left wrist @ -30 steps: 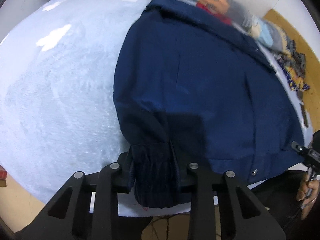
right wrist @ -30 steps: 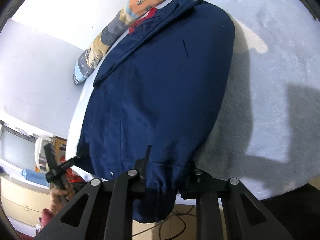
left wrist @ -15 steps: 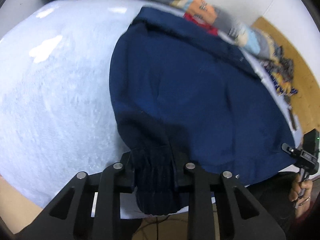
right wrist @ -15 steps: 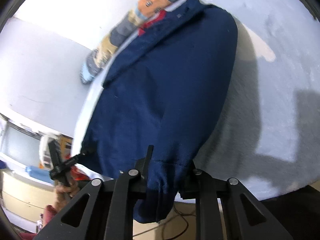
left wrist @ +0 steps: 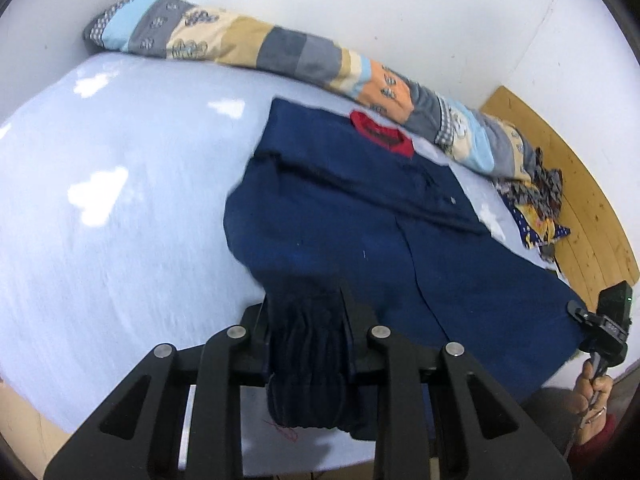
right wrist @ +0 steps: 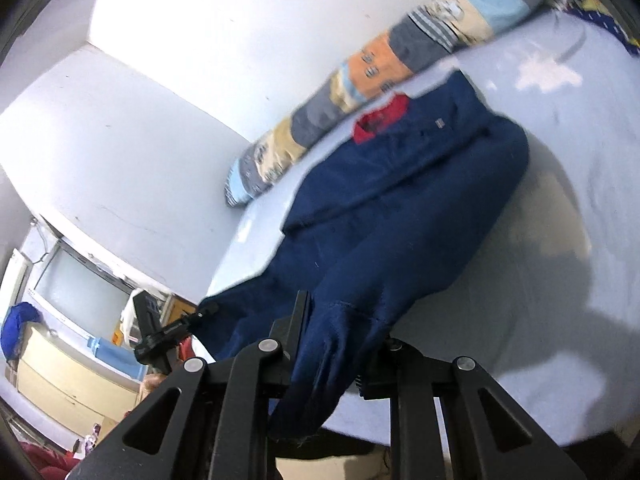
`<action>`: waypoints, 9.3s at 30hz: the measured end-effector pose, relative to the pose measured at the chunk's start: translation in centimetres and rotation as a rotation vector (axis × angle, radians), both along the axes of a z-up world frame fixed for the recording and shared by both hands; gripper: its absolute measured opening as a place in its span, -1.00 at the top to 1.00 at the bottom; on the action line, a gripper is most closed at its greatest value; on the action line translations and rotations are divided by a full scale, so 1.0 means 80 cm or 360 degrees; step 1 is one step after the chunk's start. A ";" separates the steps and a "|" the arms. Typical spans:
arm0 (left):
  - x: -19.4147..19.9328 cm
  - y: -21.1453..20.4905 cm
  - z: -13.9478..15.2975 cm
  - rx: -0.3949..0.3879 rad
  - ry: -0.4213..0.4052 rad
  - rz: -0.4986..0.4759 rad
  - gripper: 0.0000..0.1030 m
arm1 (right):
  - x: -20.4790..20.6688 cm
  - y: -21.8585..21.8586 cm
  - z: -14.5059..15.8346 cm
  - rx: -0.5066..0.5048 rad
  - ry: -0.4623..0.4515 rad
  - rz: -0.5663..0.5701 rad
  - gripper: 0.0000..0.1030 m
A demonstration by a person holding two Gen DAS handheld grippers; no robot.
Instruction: Fold large clothes
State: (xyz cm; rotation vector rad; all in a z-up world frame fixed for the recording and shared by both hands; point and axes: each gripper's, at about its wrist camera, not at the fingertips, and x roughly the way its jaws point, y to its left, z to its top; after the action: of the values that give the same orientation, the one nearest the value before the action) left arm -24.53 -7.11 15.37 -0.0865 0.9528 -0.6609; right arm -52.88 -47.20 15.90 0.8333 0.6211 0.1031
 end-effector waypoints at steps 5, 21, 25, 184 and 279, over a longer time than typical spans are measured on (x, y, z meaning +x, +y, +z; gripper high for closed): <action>0.039 -0.017 0.043 -0.0035 -0.0071 0.0008 0.56 | 0.033 -0.023 0.037 -0.0030 -0.0101 -0.0035 0.65; 0.310 -0.211 0.057 0.0125 -0.0020 0.0009 0.54 | 0.304 -0.210 0.059 0.0028 -0.0060 -0.0217 0.65; 0.390 -0.267 -0.007 0.0233 0.0155 0.0047 0.44 | 0.396 -0.268 -0.005 0.0105 0.0105 -0.0292 0.65; 0.059 -0.017 -0.026 0.0049 0.0031 0.0545 -0.23 | -0.015 -0.153 -0.083 -0.0090 0.0516 -0.1095 0.23; -0.053 -0.184 -0.124 0.0702 -0.0336 0.0059 -0.74 | 0.194 0.080 -0.120 -0.1041 0.0708 -0.0220 -0.35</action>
State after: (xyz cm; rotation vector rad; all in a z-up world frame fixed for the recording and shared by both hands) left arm -28.80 -21.83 5.44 0.3494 0.8703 -0.4043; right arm -37.39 -40.78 6.27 0.2539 0.9421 -0.4058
